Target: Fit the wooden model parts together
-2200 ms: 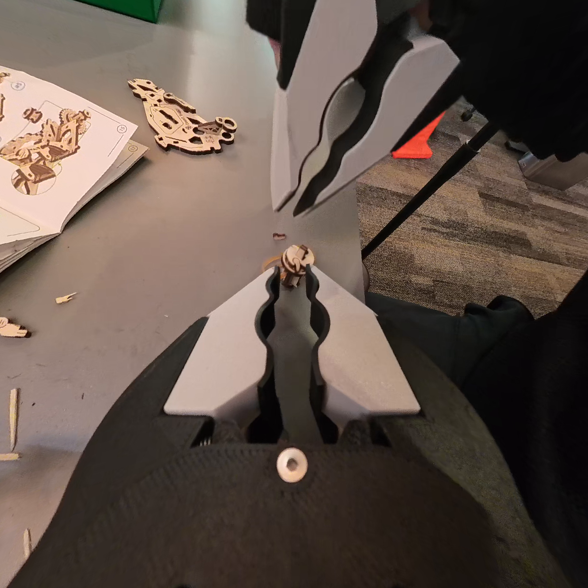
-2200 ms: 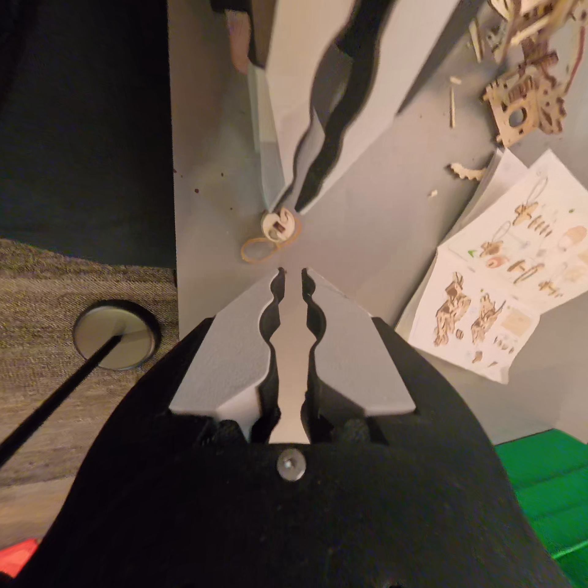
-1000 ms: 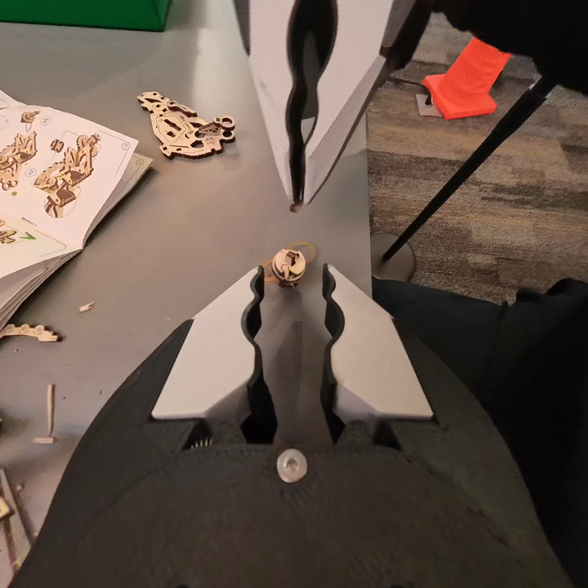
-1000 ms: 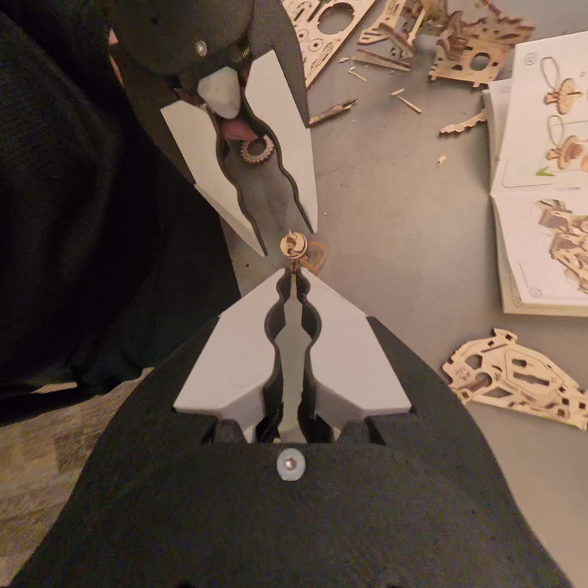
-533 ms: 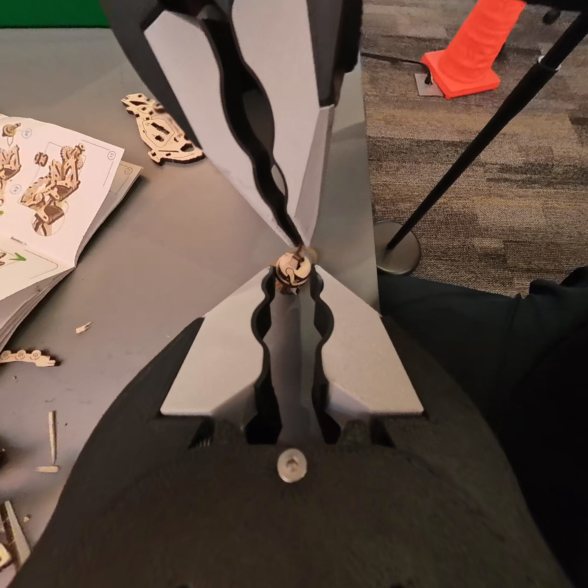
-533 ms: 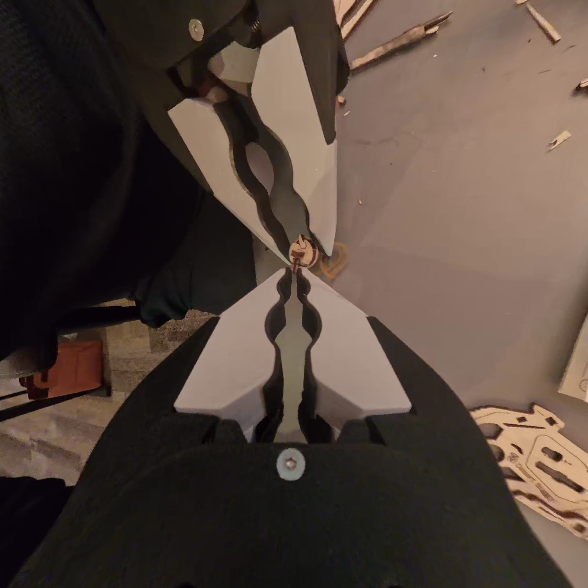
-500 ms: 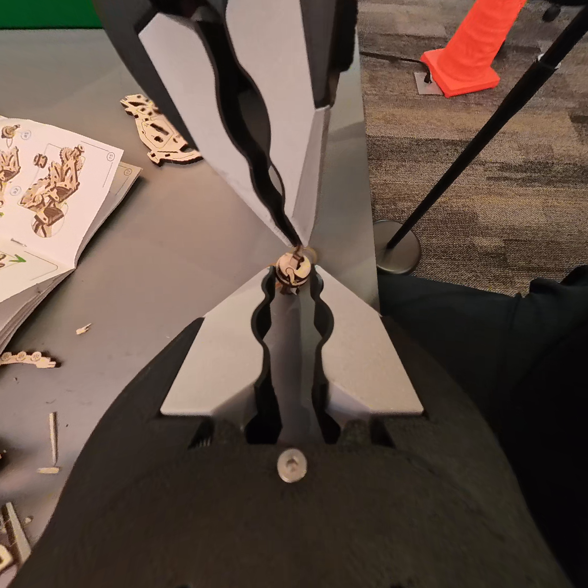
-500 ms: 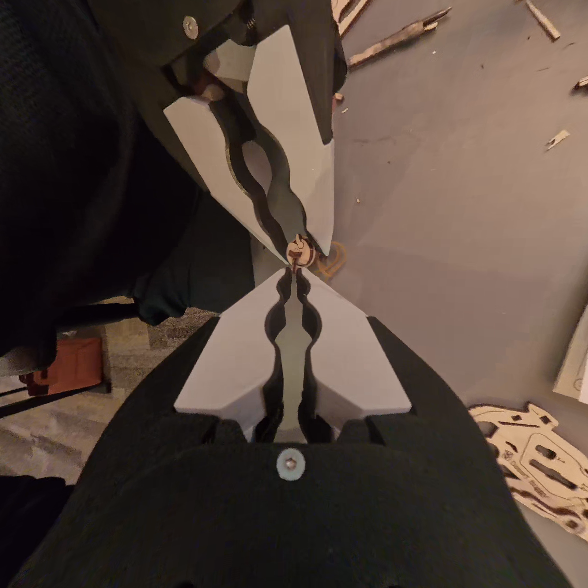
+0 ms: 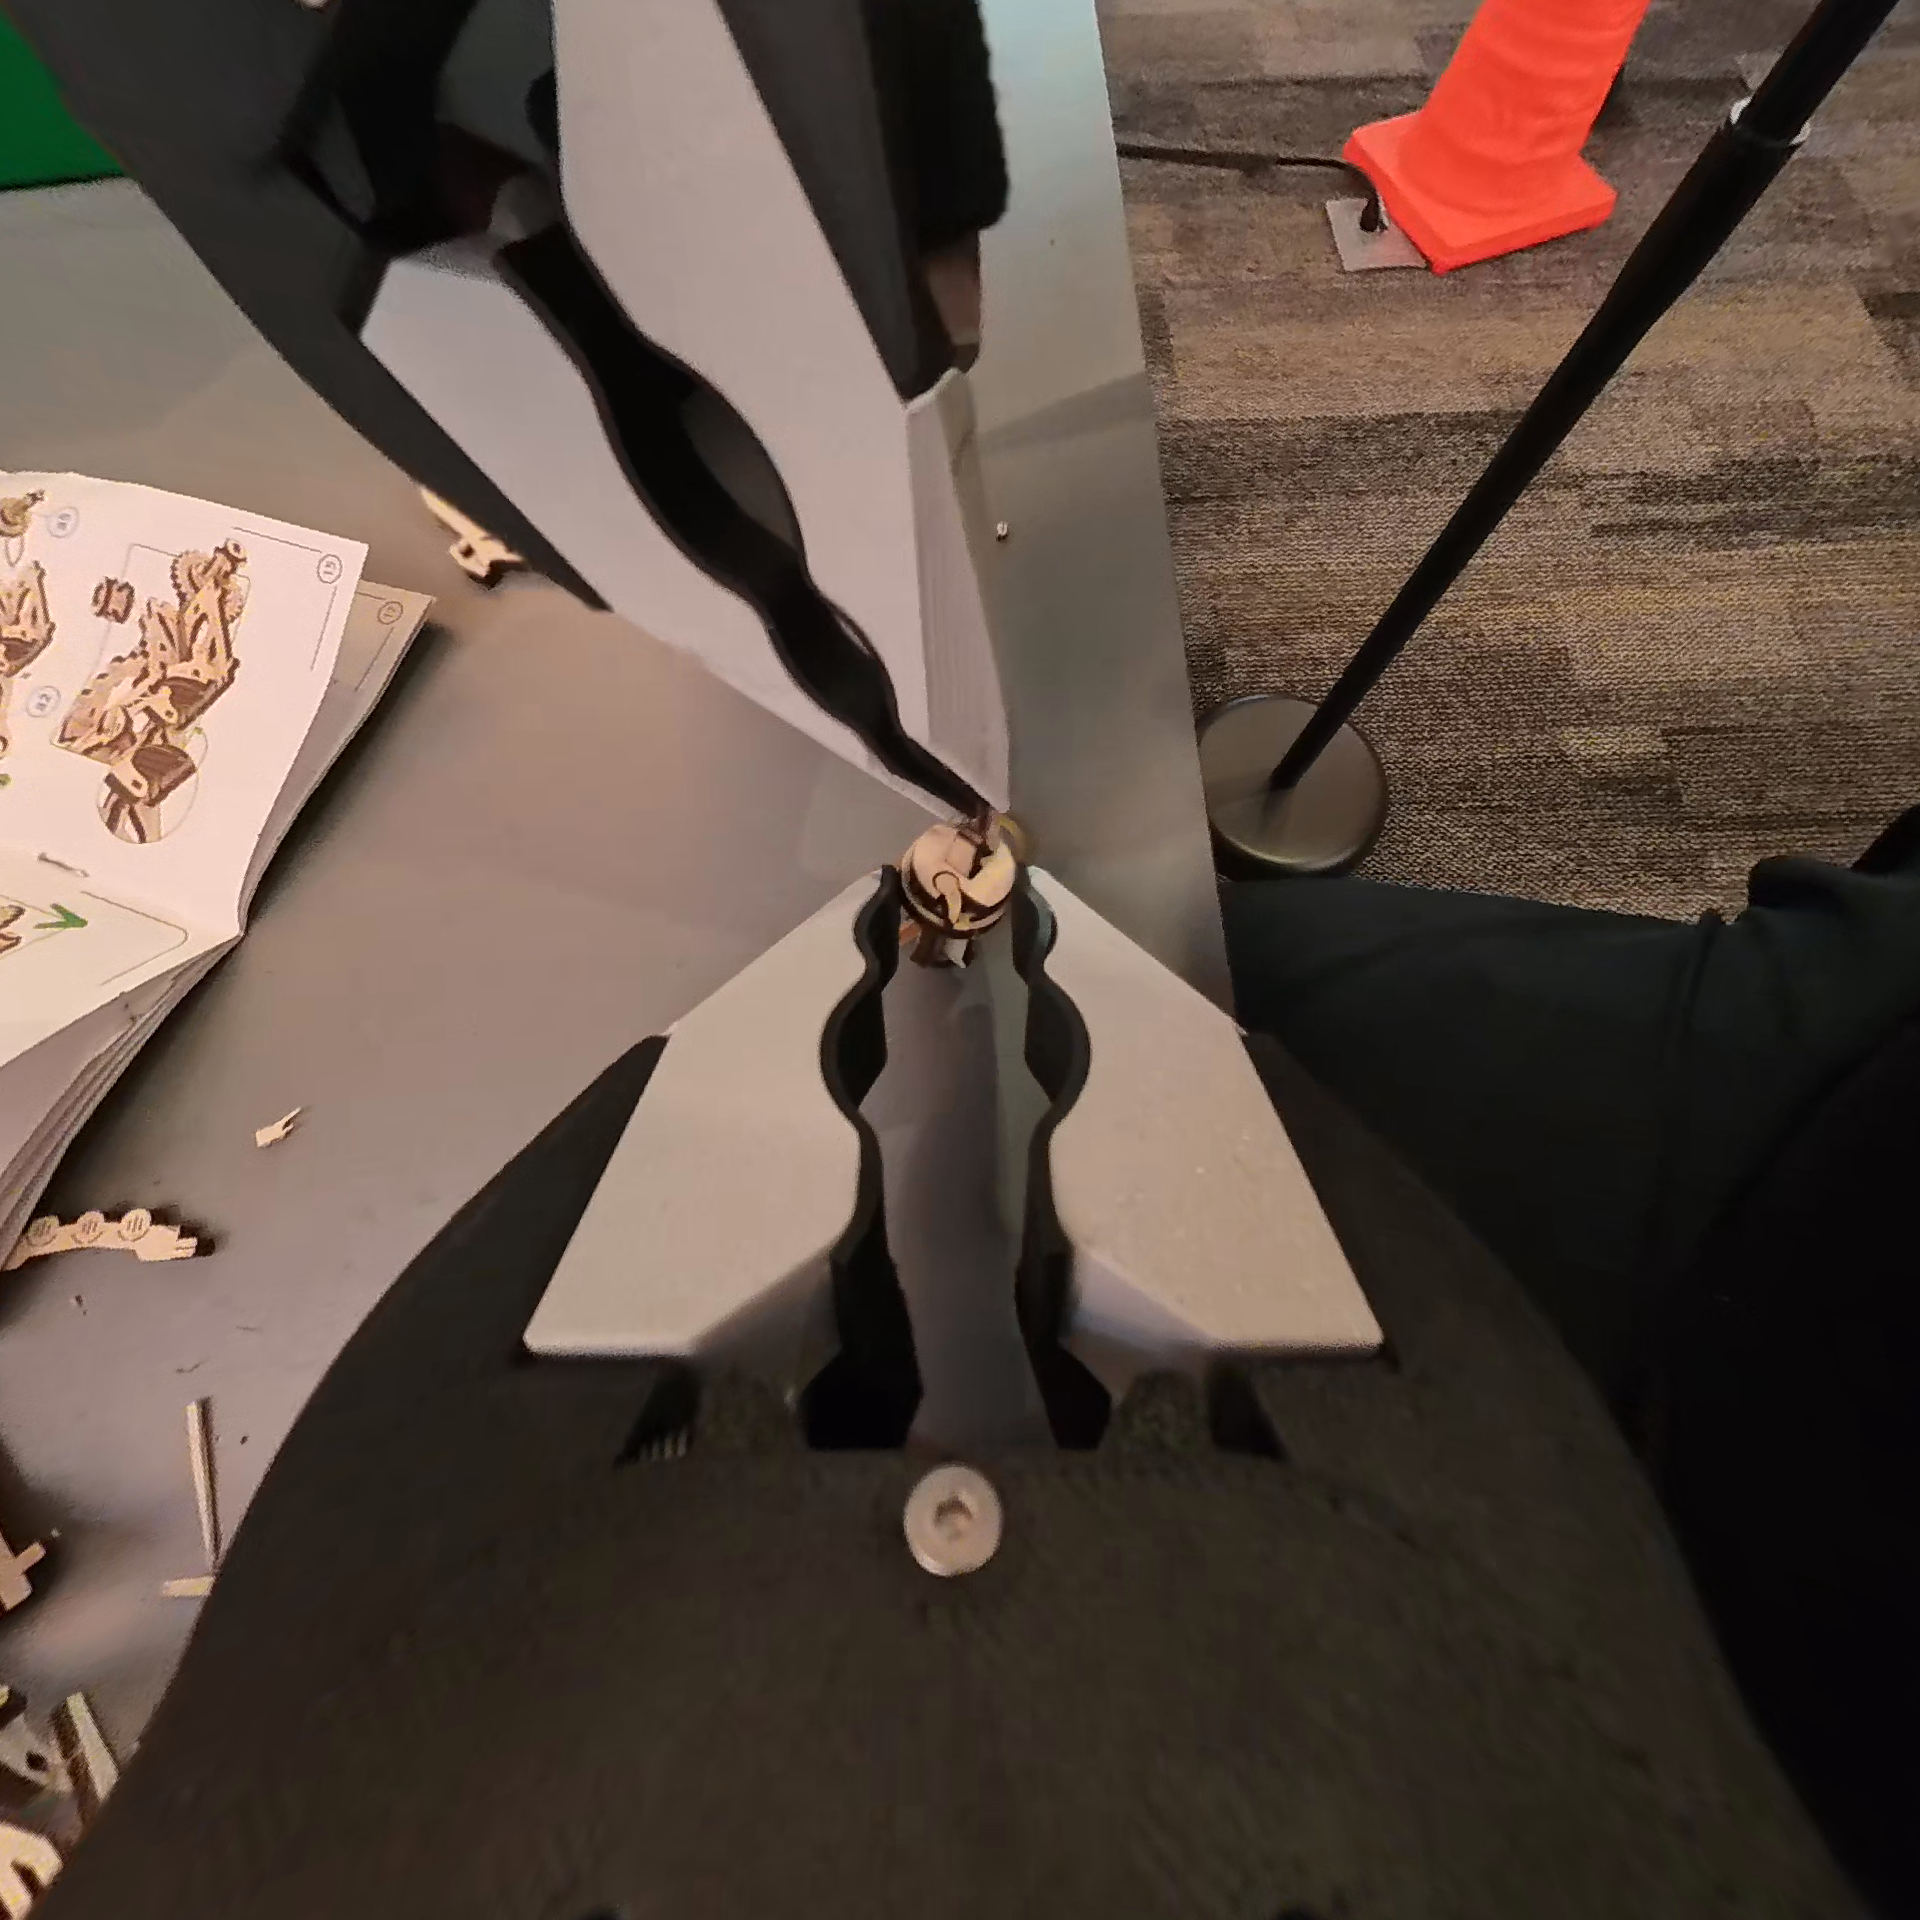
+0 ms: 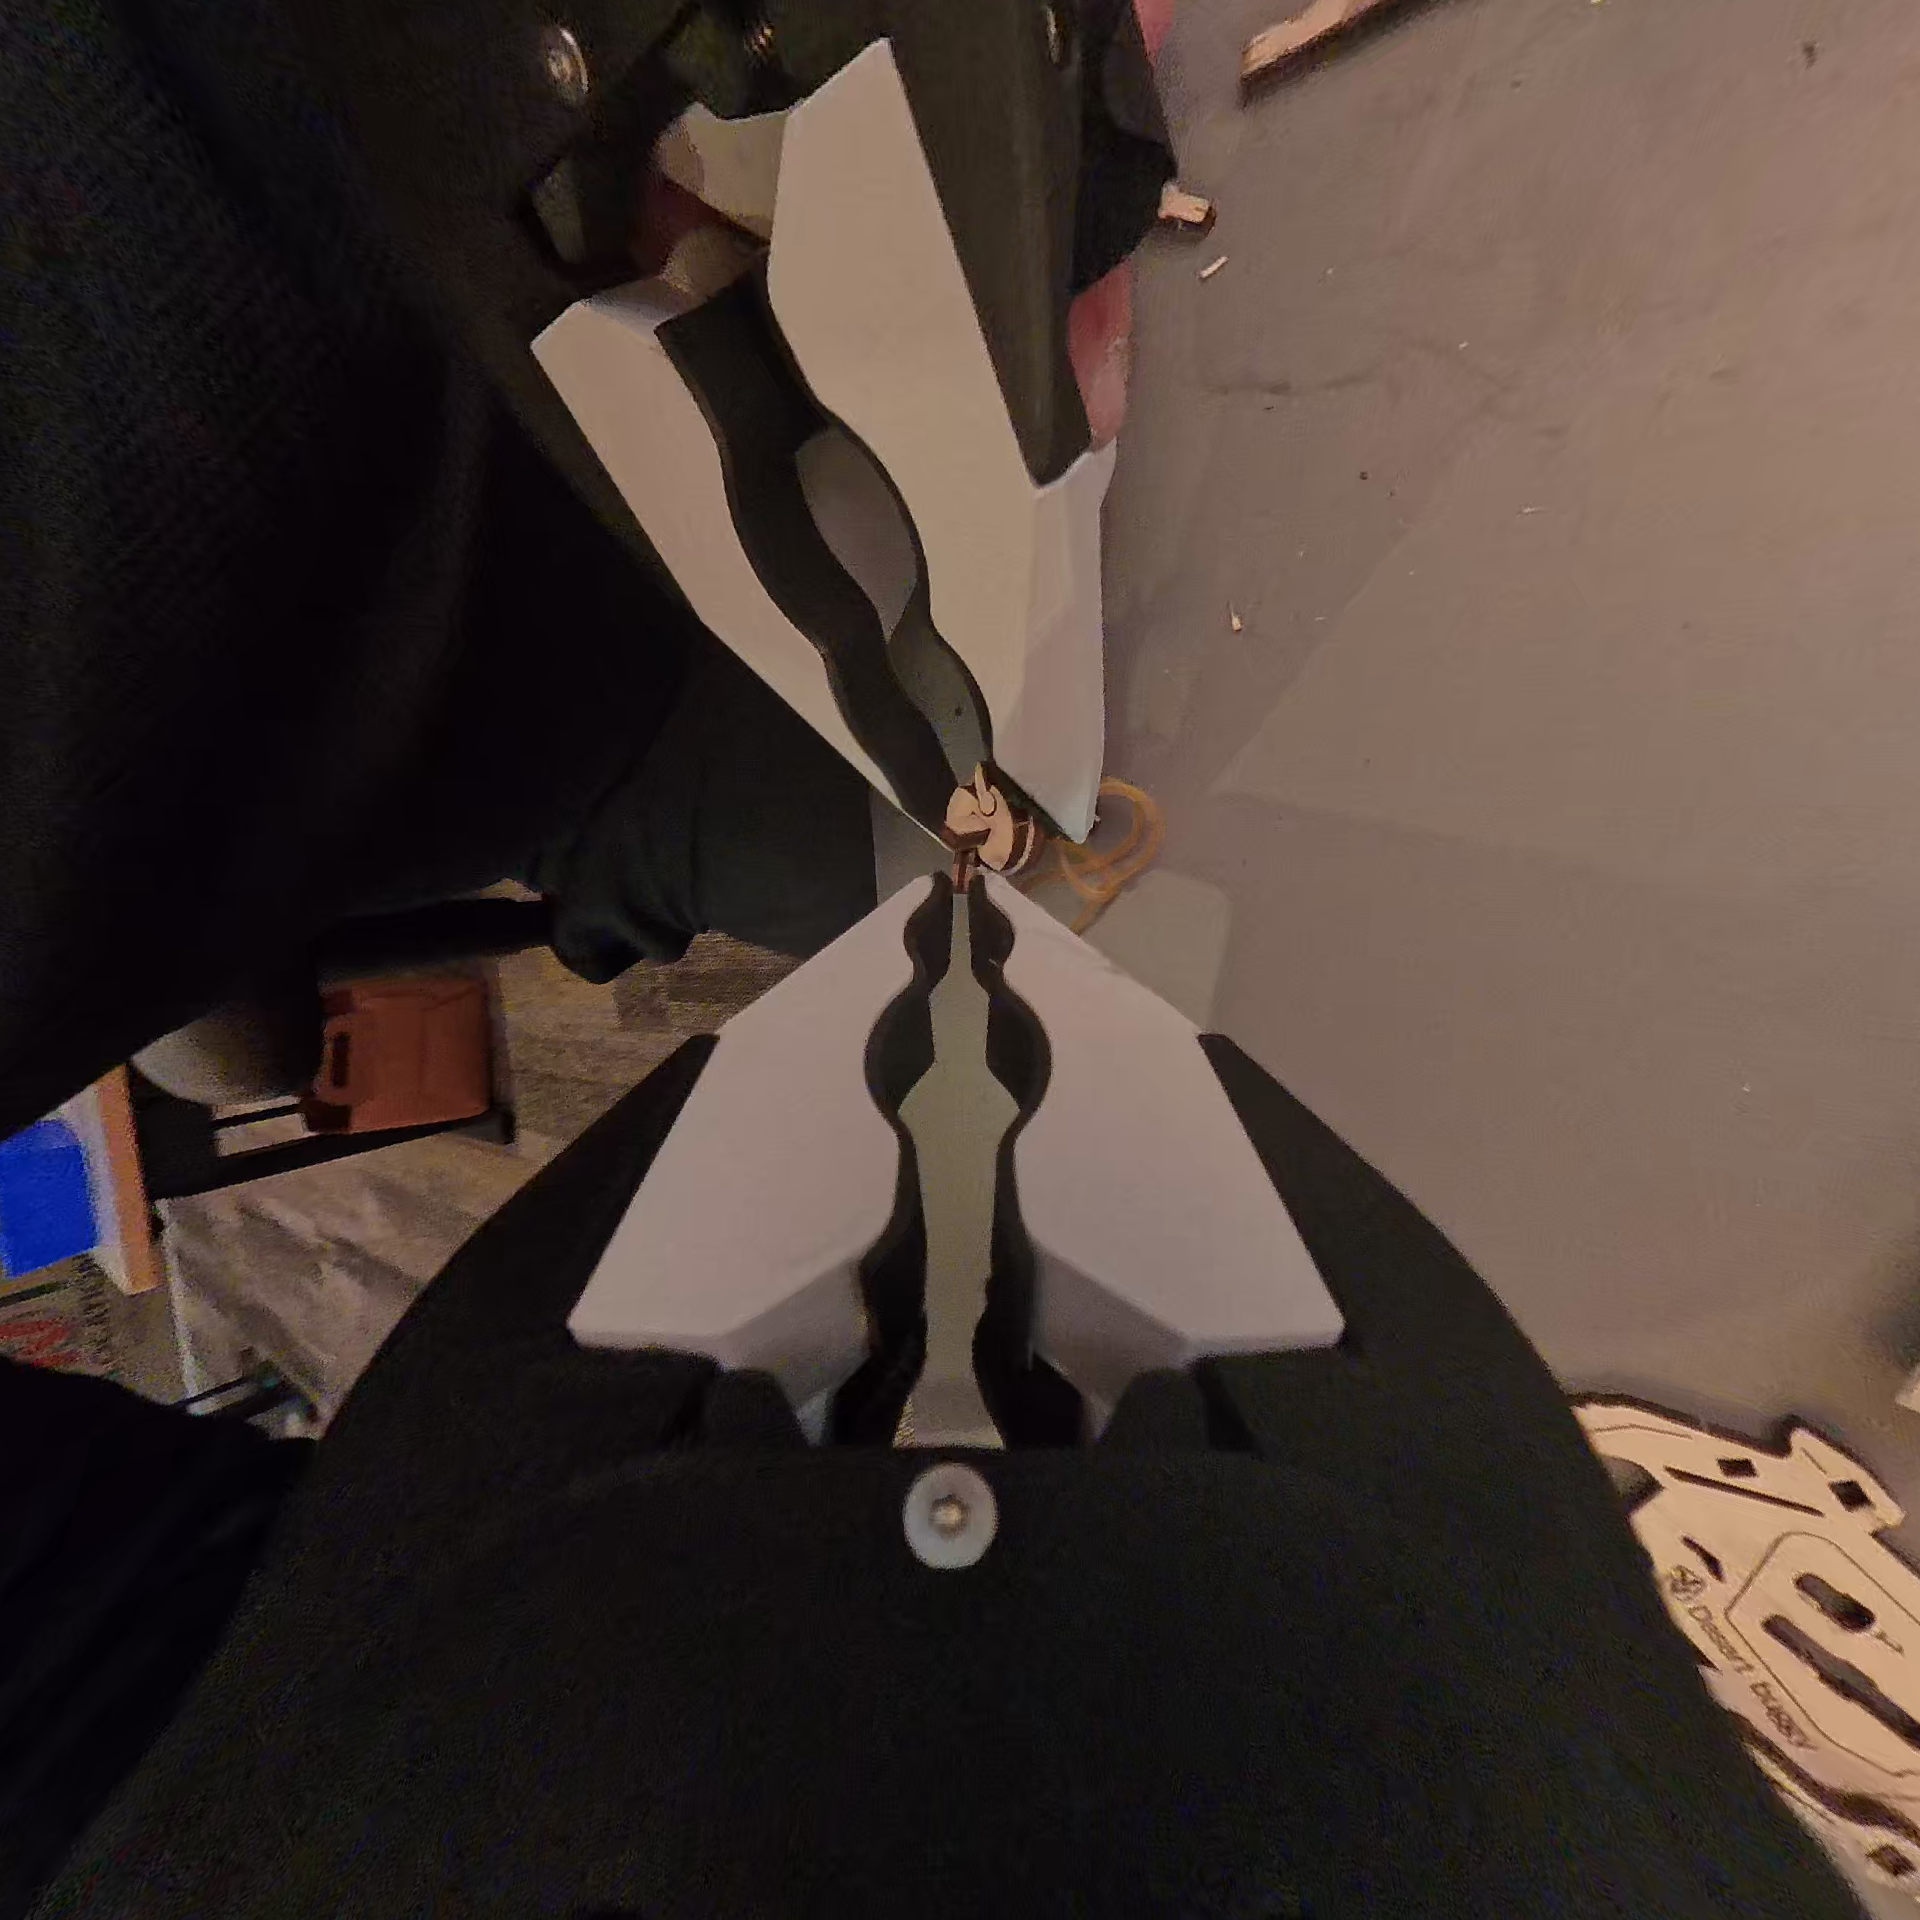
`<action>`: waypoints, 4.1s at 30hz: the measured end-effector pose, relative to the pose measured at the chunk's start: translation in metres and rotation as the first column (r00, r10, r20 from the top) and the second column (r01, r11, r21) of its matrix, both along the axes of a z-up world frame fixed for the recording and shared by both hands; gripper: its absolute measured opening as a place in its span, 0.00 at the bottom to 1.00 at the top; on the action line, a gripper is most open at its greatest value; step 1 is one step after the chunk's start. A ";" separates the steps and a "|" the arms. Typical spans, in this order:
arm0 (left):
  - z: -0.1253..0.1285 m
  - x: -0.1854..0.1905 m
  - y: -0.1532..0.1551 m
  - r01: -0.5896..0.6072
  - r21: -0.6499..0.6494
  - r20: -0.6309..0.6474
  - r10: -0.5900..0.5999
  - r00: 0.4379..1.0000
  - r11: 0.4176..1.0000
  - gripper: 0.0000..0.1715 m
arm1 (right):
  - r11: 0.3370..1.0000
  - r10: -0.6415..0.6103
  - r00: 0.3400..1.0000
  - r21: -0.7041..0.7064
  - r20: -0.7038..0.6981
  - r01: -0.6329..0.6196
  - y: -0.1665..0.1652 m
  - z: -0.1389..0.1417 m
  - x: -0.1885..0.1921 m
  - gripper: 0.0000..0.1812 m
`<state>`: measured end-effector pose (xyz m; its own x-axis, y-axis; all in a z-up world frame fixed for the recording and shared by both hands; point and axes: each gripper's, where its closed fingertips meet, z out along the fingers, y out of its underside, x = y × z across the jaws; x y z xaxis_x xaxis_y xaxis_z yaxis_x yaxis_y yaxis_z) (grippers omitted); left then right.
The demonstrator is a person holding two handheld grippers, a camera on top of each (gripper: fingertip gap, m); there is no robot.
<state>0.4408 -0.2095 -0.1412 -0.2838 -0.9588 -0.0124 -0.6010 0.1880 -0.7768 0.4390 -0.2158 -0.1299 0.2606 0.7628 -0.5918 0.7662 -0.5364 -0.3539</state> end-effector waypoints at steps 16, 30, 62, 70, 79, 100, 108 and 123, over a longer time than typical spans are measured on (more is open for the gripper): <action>0.000 0.000 -0.002 0.019 0.012 0.012 -0.019 1.000 1.000 0.11 | 0.968 0.089 0.996 -0.236 0.002 -0.086 -0.006 0.005 -0.002 0.00; 0.000 0.000 -0.002 0.021 0.018 0.016 -0.022 1.000 1.000 0.11 | 0.951 0.084 0.996 -0.298 0.001 -0.080 -0.003 0.003 0.000 0.00; 0.000 0.000 -0.001 0.020 0.014 0.021 -0.020 1.000 1.000 0.11 | 0.959 -0.058 0.997 -0.275 0.054 0.070 0.004 0.000 -0.001 0.00; 0.000 0.000 -0.001 0.020 0.009 0.020 -0.020 1.000 1.000 0.11 | 0.972 -0.094 0.992 -0.205 0.087 0.110 0.003 0.001 -0.001 0.06; 0.000 0.000 -0.001 0.019 0.006 0.020 -0.019 1.000 1.000 0.11 | 0.971 -0.150 0.983 -0.169 0.108 0.167 0.009 -0.002 0.007 0.09; 0.001 0.011 0.001 0.018 -0.006 0.018 -0.018 1.000 1.000 0.11 | 0.959 -0.218 0.976 -0.187 -0.004 0.213 0.005 -0.006 0.002 0.08; 0.001 0.010 0.001 0.020 -0.010 0.017 -0.020 1.000 1.000 0.11 | 0.961 -0.217 0.976 -0.172 0.025 0.218 0.003 -0.010 0.010 0.07; 0.001 0.011 0.001 0.022 -0.017 0.015 -0.021 1.000 1.000 0.11 | 0.959 -0.228 0.974 -0.173 0.002 0.225 0.006 -0.008 0.003 0.06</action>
<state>0.4514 -0.2088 -0.1406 -0.3043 -0.9526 0.0000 -0.5856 0.1870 -0.7888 0.4422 -0.2095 -0.1380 0.4032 0.5718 -0.7145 0.6124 -0.7487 -0.2536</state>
